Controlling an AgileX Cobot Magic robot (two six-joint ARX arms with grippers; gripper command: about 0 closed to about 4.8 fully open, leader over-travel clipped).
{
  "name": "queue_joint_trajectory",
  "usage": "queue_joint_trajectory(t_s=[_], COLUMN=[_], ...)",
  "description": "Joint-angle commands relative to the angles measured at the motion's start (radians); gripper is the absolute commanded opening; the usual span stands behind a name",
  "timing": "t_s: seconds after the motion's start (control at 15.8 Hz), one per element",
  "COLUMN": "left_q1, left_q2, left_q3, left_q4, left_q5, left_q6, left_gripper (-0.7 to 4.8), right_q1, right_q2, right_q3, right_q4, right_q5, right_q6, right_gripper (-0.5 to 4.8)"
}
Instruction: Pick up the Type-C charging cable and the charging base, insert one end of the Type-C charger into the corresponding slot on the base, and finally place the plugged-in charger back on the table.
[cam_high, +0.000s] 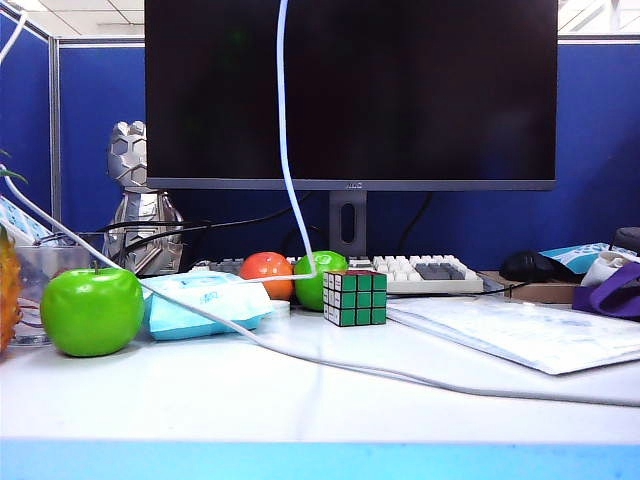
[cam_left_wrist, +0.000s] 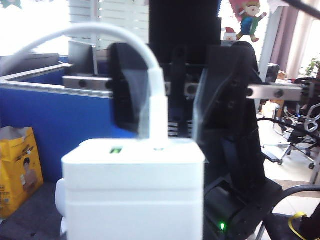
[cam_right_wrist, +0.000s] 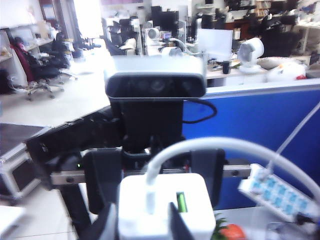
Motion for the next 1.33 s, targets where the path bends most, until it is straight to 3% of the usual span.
queue_joint_trajectory(t_s=[0.06, 0.32, 1.01, 1.14, 1.33], left_q1=[-0.002, -0.002, -0.002, -0.002, -0.003], left_q2=[-0.021, -0.021, -0.021, -0.021, -0.021], left_q3=[0.025, 0.024, 0.024, 0.023, 0.023], left_q4=[0.157, 0.073, -0.085, -0.111, -0.113], left_q5=[-0.034, -0.035, 0.01, 0.01, 0.009], left_q6=[-0.009, -0.005, 0.045, 0.053, 0.058], left_gripper=[-0.06, -0.06, -0.06, -0.06, -0.06], right_q1=[0.004, 0.002, 0.003, 0.003, 0.004], right_q2=[0.003, -0.035, -0.047, -0.047, -0.04], right_q3=[-0.011, -0.01, -0.011, -0.011, -0.013], right_q4=[-0.114, -0.046, 0.086, 0.125, 0.131], right_q5=[0.032, 0.097, 0.092, 0.084, 0.083], right_q6=[0.002, 0.001, 0.034, 0.116, 0.132], right_gripper=[1.17, 1.17, 1.17, 1.17, 1.17])
